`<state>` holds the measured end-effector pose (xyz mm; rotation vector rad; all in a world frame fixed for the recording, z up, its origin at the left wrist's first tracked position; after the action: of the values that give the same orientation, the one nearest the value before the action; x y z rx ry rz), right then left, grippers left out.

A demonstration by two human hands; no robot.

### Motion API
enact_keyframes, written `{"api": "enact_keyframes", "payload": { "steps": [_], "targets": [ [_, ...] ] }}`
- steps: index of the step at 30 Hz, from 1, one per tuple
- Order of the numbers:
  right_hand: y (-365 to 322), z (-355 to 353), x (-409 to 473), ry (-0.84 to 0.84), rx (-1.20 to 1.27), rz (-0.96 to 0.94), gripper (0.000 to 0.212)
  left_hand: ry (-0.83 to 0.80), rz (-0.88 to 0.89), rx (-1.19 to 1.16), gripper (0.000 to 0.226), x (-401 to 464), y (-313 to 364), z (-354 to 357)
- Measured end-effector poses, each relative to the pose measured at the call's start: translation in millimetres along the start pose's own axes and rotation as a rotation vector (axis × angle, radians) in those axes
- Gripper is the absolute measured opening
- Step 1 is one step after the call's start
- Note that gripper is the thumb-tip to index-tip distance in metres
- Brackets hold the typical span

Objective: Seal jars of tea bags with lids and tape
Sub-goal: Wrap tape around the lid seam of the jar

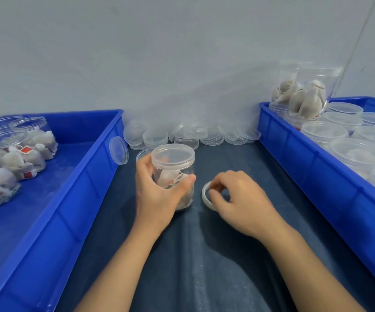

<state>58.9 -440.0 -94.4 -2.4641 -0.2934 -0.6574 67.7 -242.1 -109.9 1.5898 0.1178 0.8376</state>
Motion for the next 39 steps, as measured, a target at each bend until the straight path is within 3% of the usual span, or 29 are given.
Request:
{"api": "enact_keyframes", "payload": {
  "steps": [3, 8, 11, 14, 18, 21, 23, 27, 35, 37, 39],
  "targets": [
    [1.6, 6.2, -3.0, -0.086, -0.204, -0.127, 0.024, -0.029, -0.021, 0.0, 0.082, -1.0, -5.4, 3.6],
    [3.1, 8.9, -3.7, -0.1, -0.249, -0.094, 0.022, -0.078, 0.002, 0.084, 0.088, 0.0, -9.7, 4.0],
    [0.7, 9.7, -2.6, 0.003, -0.097, 0.049, 0.023, -0.067, 0.04, 0.178, 0.11, -3.7, -9.0, 3.8],
    [-4.3, 7.8, 0.3, 0.114, 0.3, 0.257, 0.026, -0.03, 0.077, 0.17, 0.12, -7.7, -3.2, 2.7],
    [-10.4, -0.6, 2.8, 0.23, 0.725, 0.437, 0.025, 0.121, 0.333, 0.189, 0.099, -13.7, 12.8, 1.5],
    [-15.8, -7.6, 2.9, 0.317, 0.925, 0.44, 0.024, 0.212, 0.664, 0.202, 0.071, -18.4, 25.3, 2.1],
    [-18.5, -10.9, 2.3, 0.364, 1.006, 0.421, 0.032, 0.195, 0.783, 0.167, 0.053, -22.6, 29.8, 4.1],
    [-20.9, -15.5, 1.3, 0.401, 1.131, 0.423, 0.046, 0.118, 0.793, 0.174, 0.038, -30.8, 32.1, 9.2],
    [-20.0, -15.6, 2.1, 0.269, 1.63, 0.566, 0.042, 0.137, 0.825, 0.18, 0.022, -34.2, 31.1, 12.0],
    [-18.8, -13.7, 3.9, 0.291, 1.643, 0.573, 0.043, 0.111, 0.83, 0.161, 0.019, -35.7, 30.0, 13.0],
    [-18.5, -13.3, 6.2, 0.305, 1.505, 0.517, 0.045, 0.11, 0.819, 0.143, 0.015, -34.1, 28.6, 11.2]
  ]
}}
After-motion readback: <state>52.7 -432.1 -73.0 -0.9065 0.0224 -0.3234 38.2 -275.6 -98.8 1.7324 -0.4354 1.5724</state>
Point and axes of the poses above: each hand's wrist, its own x-axis towards the middle knuckle, its own z-axis out of the palm, y = z × x, the point moved 1 cm from there along x, towards the middle knuckle, and after that the axes turned 15 degrees about y, right-handed, at the moved point
